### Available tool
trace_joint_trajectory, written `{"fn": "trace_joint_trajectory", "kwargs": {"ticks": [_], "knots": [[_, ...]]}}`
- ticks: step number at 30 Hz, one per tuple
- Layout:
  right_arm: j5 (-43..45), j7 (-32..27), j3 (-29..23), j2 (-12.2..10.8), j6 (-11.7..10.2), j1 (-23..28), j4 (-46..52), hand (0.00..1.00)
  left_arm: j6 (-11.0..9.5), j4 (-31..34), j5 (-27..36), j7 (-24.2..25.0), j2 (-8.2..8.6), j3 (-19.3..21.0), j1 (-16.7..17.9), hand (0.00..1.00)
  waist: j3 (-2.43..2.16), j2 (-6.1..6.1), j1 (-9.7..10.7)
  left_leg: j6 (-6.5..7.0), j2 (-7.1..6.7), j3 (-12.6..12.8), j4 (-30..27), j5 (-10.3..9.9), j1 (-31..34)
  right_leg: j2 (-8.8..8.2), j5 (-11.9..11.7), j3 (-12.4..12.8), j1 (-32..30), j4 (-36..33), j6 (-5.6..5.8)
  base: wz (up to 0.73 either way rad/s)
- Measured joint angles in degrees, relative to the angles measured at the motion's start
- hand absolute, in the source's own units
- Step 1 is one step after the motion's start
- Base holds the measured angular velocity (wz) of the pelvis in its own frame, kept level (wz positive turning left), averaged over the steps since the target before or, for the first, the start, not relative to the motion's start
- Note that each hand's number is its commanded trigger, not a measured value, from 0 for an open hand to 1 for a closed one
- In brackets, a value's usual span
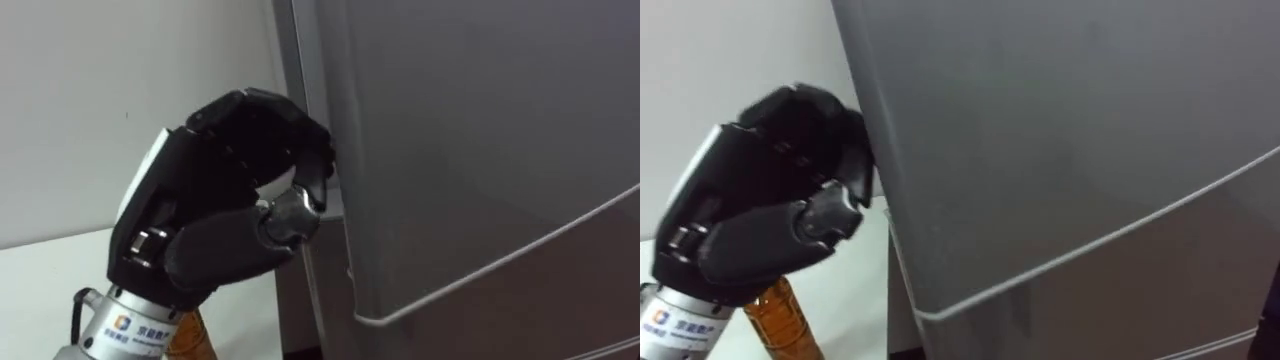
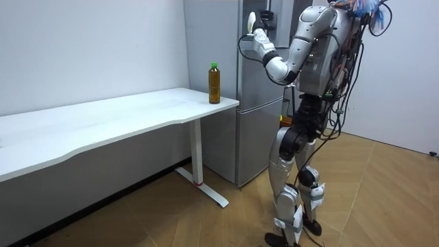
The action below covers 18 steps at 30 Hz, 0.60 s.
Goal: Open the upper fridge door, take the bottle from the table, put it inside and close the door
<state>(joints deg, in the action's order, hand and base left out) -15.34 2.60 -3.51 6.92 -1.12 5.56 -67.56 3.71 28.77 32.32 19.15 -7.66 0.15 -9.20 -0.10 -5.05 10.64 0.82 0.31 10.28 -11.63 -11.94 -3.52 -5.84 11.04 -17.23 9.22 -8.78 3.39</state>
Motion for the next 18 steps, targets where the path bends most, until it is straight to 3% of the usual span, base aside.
{"fn": "trace_joint_trajectory", "kwargs": {"ticks": [2, 3, 4, 5, 18], "knots": [[0.0, 0.0, 0.0, 0.0, 0.0, 0.0, 0.0, 0.0, 0.7, 0.0, 0.7, 1.5, -0.24, -1.2, 0.0, 0.73, 0.02, -0.05, 0.0, 0.0, 0.02, 0.0, 0.2, 0.0, 0.0, 0.0, 0.0, 0.0, 0.1, 0.0, 0.0, 0.0], [0.0, 0.0, 0.0, 0.0, 0.0, 0.0, 0.0, 0.0, 0.9, 0.0, 0.9, 2.3, -0.24, -1.6, 0.0, 0.65, 0.02, -0.05, 0.0, 0.02, 0.03, 0.0, 0.2, 0.0, 0.0, 0.0, 0.0, 0.0, 0.1, 0.0, 0.0, 0.0], [0.0, 0.0, 0.0, 0.0, 0.0, 0.0, 0.0, 0.0, 0.9, 0.1, 0.9, 2.7, -0.24, -1.7, 0.0, 0.38, 0.02, -0.05, 0.0, 0.03, 0.03, 0.0, 0.2, 0.0, 0.0, 0.0, 0.0, 0.0, 0.1, 0.0, 0.0, 0.0], [0.0, 0.0, 0.0, 0.0, 0.0, 0.0, 0.0, 0.0, 0.9, 0.5, 0.9, 3.3, -0.27, -1.9, 0.0, 0.0, 0.02, -0.04, 0.0, 0.06, 0.03, 0.0, 0.2, 0.0, 0.0, -0.01, 0.0, 0.1, 0.1, -0.1, 0.0, 0.0], [-0.2, 0.1, 0.0, 0.0, 0.0, 0.0, 0.0, 0.0, 1.0, 0.6, 1.8, 6.0, -1.35, -2.7, 0.0, 0.0, 0.14, 0.45, -0.1, 0.17, -0.1, 0.3, -0.1, 0.1, -0.3, -0.12, 0.1, 0.2, -0.2, 0.2, 0.15, 0.0]]}}
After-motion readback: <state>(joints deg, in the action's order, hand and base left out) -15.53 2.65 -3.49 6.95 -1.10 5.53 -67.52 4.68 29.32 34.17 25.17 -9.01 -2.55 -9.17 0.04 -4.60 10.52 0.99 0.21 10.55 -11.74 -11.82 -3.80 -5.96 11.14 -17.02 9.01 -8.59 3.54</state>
